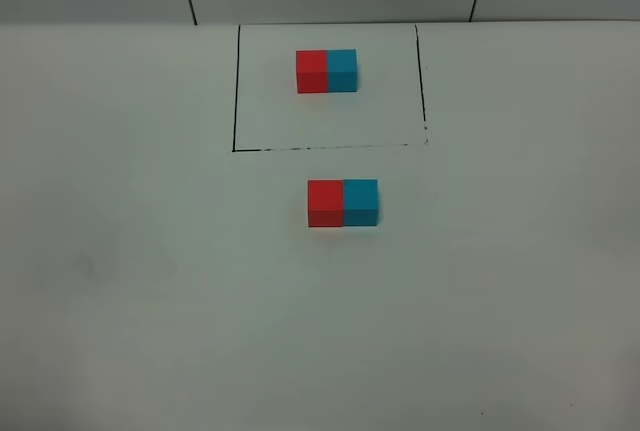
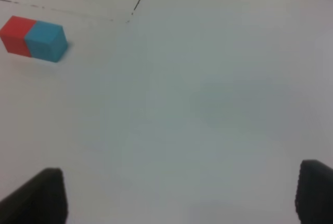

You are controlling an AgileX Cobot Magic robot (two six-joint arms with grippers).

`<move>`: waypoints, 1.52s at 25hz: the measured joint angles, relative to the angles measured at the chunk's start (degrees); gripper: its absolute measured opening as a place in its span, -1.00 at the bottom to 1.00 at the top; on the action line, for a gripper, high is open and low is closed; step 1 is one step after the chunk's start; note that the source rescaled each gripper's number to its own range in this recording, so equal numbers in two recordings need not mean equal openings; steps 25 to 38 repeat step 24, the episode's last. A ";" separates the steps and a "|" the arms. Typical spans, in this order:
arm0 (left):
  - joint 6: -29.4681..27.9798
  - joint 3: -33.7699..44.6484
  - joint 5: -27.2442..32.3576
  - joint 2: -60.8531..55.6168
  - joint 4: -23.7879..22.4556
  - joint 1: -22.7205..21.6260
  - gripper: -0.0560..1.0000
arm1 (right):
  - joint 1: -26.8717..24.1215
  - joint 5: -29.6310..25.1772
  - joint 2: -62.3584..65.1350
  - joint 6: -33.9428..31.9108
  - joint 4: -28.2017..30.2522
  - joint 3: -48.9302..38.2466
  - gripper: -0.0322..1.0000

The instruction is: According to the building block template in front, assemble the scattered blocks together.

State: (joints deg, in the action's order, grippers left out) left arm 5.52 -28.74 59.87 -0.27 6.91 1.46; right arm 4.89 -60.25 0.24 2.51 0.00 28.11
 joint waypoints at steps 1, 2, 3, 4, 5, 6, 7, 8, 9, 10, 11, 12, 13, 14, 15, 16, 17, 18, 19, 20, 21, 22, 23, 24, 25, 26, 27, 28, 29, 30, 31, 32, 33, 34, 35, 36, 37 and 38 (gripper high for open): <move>0.00 0.00 0.00 0.00 0.00 0.00 0.80 | 0.00 0.00 0.00 -0.07 0.00 0.00 0.58; 0.00 0.00 0.00 0.00 0.00 0.00 0.80 | 0.00 0.00 0.00 -0.29 0.00 0.00 0.58; 0.00 0.00 0.00 0.00 0.00 0.00 0.80 | 0.00 0.00 0.00 -0.42 0.00 0.00 0.58; 0.00 0.00 0.00 0.00 0.00 0.00 0.80 | 0.00 0.00 0.00 -0.47 0.00 0.00 0.58; 0.00 0.00 0.00 0.00 0.00 0.00 0.80 | 0.00 0.00 0.00 -0.53 0.00 0.00 0.58; 0.00 0.00 0.00 0.00 0.00 0.00 0.80 | 0.00 0.00 0.00 -0.73 0.00 0.00 0.58; 0.00 0.00 0.00 0.00 0.00 0.00 0.80 | 0.00 0.00 0.00 -0.82 0.00 0.00 0.58; 0.00 0.00 0.00 0.00 0.00 0.00 0.80 | 0.00 0.00 0.00 -0.82 0.00 0.00 0.58; 0.00 0.00 0.00 0.00 0.00 0.00 0.80 | 0.00 0.00 0.00 -0.82 0.00 0.00 0.58; 0.00 0.00 0.00 0.00 0.00 0.00 0.80 | 0.00 0.00 0.00 -0.82 0.00 0.00 0.58; 0.00 0.00 0.00 0.00 0.00 0.00 0.80 | 0.00 0.00 0.00 -0.86 0.00 0.00 0.58; 0.00 0.00 0.00 0.00 0.00 0.00 0.80 | 0.00 0.00 0.00 -0.86 0.00 0.00 0.58; 0.00 0.00 0.00 0.00 0.00 0.00 0.80 | 0.00 0.00 0.00 -0.86 0.00 0.00 0.58; 0.00 0.00 0.00 0.00 0.00 0.00 0.80 | 0.00 0.00 0.00 -0.86 0.00 0.00 0.58; 0.00 0.00 0.00 0.00 0.00 0.00 0.80 | 0.00 0.00 0.00 -0.86 0.00 0.00 0.58; 0.00 0.00 0.00 0.00 0.00 0.00 0.80 | 0.00 0.00 0.00 -0.86 0.00 0.00 0.58; 0.00 0.00 0.00 0.00 0.00 0.00 0.80 | 0.00 0.00 0.00 -0.86 0.00 0.00 0.58; 0.00 0.00 0.00 0.00 0.00 0.00 0.80 | 0.00 0.00 0.00 -0.86 0.00 0.00 0.58; 0.00 0.00 0.00 0.00 0.00 0.00 0.80 | 0.00 0.00 0.00 -0.86 0.00 0.00 0.58; 0.00 0.00 0.00 0.00 0.00 0.00 0.80 | 0.00 0.00 0.00 -0.86 0.00 0.00 0.58; 0.00 0.00 0.00 0.00 0.00 0.00 0.80 | 0.00 0.00 0.00 -0.86 0.00 0.00 0.58; 0.00 0.00 0.00 0.00 0.00 0.00 0.80 | 0.00 0.00 0.00 -0.86 0.00 0.00 0.58; 0.00 0.00 0.00 0.00 0.00 0.00 0.80 | 0.00 0.00 0.00 -0.86 0.00 0.00 0.58; 0.00 0.00 0.00 0.00 0.00 0.00 0.80 | 0.00 0.00 0.00 -0.86 0.00 0.00 0.58; 0.00 0.00 0.00 0.00 0.00 0.00 0.80 | 0.00 0.00 0.00 -0.86 0.00 0.00 0.58; 0.00 0.00 0.00 0.00 0.00 0.00 0.80 | 0.00 0.00 0.00 -0.86 0.00 0.00 0.58; 0.00 0.00 0.00 0.00 0.00 0.00 0.80 | 0.00 0.00 0.00 -0.86 0.00 0.00 0.58; 0.00 0.00 0.00 0.00 0.00 0.00 0.80 | 0.00 0.00 0.00 -0.86 0.00 0.00 0.58; 0.00 0.00 0.00 0.00 0.00 0.00 0.80 | 0.00 0.00 0.00 -0.86 0.00 0.00 0.58; 0.00 0.00 0.00 0.00 0.00 0.00 0.80 | 0.00 0.00 0.00 -0.86 0.00 0.00 0.58; 0.00 0.00 0.00 0.00 0.00 0.00 0.80 | 0.00 0.00 0.00 -0.86 0.00 0.00 0.58; 0.00 0.00 0.00 0.00 0.00 0.00 0.80 | 0.00 0.00 0.00 -0.86 0.00 0.00 0.58; 0.00 0.00 0.00 0.00 0.00 0.00 0.80 | 0.00 0.00 0.00 -0.86 0.00 0.00 0.58; 0.00 0.00 0.00 0.00 0.00 0.00 0.80 | 0.00 0.00 0.00 -0.86 0.00 0.00 0.58; 0.00 0.00 0.00 0.00 0.00 0.00 0.80 | 0.00 0.00 0.00 -0.86 0.00 0.00 0.58; 0.00 0.00 0.00 0.00 0.00 0.00 0.80 | 0.00 0.00 0.00 -0.86 0.00 0.00 0.58; 0.00 0.00 0.00 0.00 0.00 0.00 0.80 | 0.00 0.00 0.00 -0.86 0.00 0.00 0.58; 0.00 0.00 0.00 0.00 0.00 0.00 0.80 | 0.00 0.00 0.00 -0.86 0.00 0.00 0.58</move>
